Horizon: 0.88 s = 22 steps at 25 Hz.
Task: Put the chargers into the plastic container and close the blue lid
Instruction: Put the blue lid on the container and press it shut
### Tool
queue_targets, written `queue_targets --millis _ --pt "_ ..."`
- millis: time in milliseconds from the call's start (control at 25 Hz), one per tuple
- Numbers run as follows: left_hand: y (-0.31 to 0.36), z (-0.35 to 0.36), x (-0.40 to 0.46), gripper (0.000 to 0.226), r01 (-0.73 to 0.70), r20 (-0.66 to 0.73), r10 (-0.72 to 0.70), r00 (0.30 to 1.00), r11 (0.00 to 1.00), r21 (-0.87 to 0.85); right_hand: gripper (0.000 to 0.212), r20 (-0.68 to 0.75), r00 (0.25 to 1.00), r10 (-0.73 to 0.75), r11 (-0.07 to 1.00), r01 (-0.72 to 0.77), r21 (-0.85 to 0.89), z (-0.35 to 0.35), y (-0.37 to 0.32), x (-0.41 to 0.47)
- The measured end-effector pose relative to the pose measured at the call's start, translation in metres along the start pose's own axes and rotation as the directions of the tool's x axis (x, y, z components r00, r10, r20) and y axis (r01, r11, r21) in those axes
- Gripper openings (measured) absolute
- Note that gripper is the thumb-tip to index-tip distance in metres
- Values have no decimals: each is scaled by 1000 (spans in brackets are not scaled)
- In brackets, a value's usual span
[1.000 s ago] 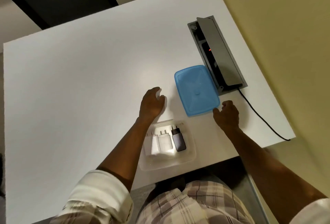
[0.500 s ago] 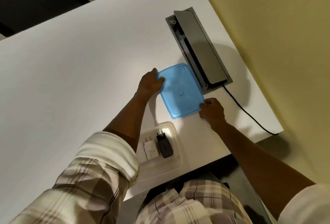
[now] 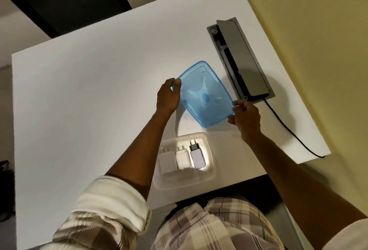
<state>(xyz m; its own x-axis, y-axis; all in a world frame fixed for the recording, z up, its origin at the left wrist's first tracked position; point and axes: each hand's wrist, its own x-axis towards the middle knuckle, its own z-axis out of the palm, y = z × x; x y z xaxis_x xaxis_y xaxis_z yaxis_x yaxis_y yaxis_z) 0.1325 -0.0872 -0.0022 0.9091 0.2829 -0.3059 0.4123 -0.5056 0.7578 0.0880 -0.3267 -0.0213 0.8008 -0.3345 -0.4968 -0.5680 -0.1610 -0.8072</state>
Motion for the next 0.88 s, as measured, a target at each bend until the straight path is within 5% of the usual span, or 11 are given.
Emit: queue_targets --millis 400,600,880 --pt "-47 -75 -106 52 141 86 -113 990 860 -490 11 57 981 -186 980 181 83 5 -14 -66" --pt "-91 -85 -141 60 173 158 -108 982 852 -493 6 78 967 -241 970 242 6 0 12 -111" --pt "-140 -88 -171 49 197 254 -85 964 867 -457 41 124 962 -242 968 230 100 0 73 -177"
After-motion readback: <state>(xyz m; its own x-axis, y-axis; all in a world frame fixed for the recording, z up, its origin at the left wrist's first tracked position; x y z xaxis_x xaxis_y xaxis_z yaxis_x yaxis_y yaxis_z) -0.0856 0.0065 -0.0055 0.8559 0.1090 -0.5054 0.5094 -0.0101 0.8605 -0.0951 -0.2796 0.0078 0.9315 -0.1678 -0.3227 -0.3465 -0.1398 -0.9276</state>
